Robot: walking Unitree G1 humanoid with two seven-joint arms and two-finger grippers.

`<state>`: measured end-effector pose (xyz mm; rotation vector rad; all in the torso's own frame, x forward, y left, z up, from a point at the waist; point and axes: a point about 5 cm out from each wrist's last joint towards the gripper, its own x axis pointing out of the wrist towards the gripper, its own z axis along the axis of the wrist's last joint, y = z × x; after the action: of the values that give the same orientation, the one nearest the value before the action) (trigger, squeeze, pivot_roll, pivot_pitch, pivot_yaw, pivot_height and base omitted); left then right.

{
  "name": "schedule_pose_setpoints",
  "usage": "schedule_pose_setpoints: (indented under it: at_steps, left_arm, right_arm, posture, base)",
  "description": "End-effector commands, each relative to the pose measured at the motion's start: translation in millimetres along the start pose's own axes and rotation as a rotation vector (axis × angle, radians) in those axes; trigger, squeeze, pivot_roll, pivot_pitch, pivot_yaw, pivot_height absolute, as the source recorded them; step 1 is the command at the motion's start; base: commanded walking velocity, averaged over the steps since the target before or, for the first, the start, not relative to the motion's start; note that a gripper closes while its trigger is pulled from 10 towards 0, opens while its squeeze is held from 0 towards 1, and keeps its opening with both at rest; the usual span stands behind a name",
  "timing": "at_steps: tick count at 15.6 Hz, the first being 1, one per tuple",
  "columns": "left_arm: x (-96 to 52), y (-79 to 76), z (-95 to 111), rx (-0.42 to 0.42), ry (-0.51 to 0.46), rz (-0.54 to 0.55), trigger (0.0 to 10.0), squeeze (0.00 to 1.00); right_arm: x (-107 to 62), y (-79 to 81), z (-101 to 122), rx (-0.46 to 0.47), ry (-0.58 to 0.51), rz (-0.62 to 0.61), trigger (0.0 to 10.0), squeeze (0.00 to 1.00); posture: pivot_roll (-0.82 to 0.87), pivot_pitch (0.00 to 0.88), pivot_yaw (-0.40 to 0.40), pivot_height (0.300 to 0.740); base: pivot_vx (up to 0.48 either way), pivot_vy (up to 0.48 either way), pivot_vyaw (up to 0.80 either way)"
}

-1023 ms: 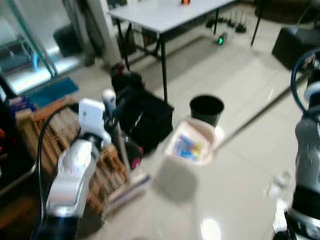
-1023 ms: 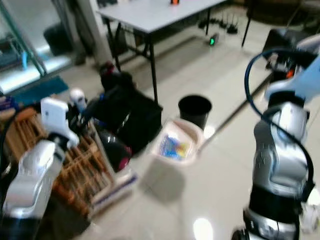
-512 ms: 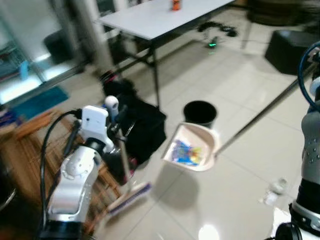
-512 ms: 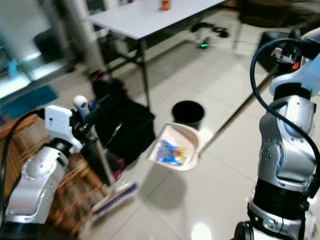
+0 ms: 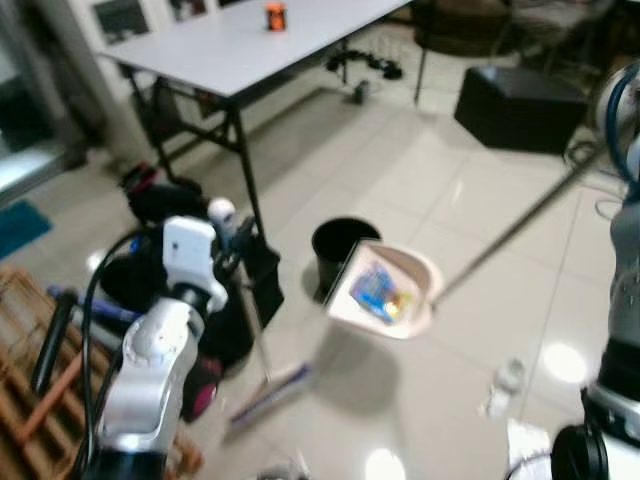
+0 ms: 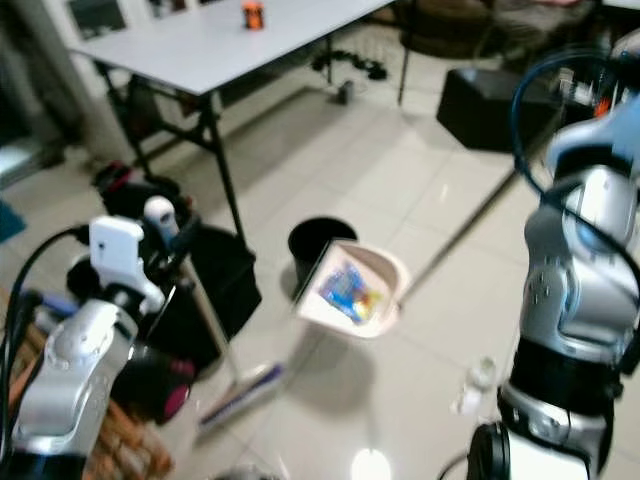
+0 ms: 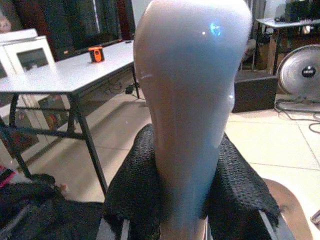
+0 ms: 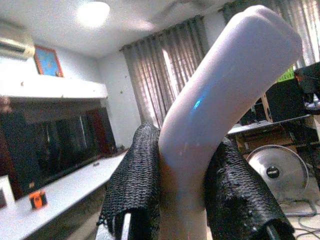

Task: Sweep floor

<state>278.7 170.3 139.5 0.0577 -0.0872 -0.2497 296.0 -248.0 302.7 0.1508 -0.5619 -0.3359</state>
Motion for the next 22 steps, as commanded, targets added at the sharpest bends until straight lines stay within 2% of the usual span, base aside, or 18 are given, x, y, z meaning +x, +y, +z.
schedule_pose_setpoints:
  at_steps: [1, 4, 7, 12, 22]
  left_arm:
    - [-0.9, -0.7, 9.6, 0.01, -0.048, 0.002, 10.0, 0.0]
    - [-3.2, 0.8, 7.8, 0.012, -0.044, 0.011, 10.0, 0.0]
    - [-4.0, -1.0, 7.0, 0.006, -0.043, 0.01, 10.0, 0.0]
    - [-3.5, -5.8, 4.1, -0.017, -0.04, 0.015, 10.0, 0.0]
    - [-5.2, -10.2, 1.4, -0.023, -0.034, 0.003, 10.0, 0.0]
  right_arm:
    - [7.3, -8.2, 10.5, 0.029, -0.028, -0.033, 10.0, 0.0]
    - [15.0, -5.9, 16.0, 0.044, -0.041, -0.015, 10.0, 0.0]
    - [15.7, -2.3, 17.6, 0.042, -0.037, 0.006, 10.0, 0.0]
    - [6.1, 8.7, 14.8, 0.056, -0.023, 0.045, 10.0, 0.0]
    - [0.5, 9.1, 10.4, 0.067, 0.004, 0.025, 10.0, 0.0]
  posture:
    - [0.06, 0.007, 0.038, 0.74]
    - [0.06, 0.003, 0.031, 0.74]
    - [0.05, 0.0, 0.03, 0.74]
    - [0.04, 0.0, 0.035, 0.74]
    - [0.04, 0.0, 0.031, 0.74]
  base:
    - [0.435, 0.0, 0.0]
    - [0.439, 0.0, 0.0]
    - [0.437, 0.0, 0.0]
    - [0.436, 0.0, 0.0]
    - [0.438, 0.0, 0.0]
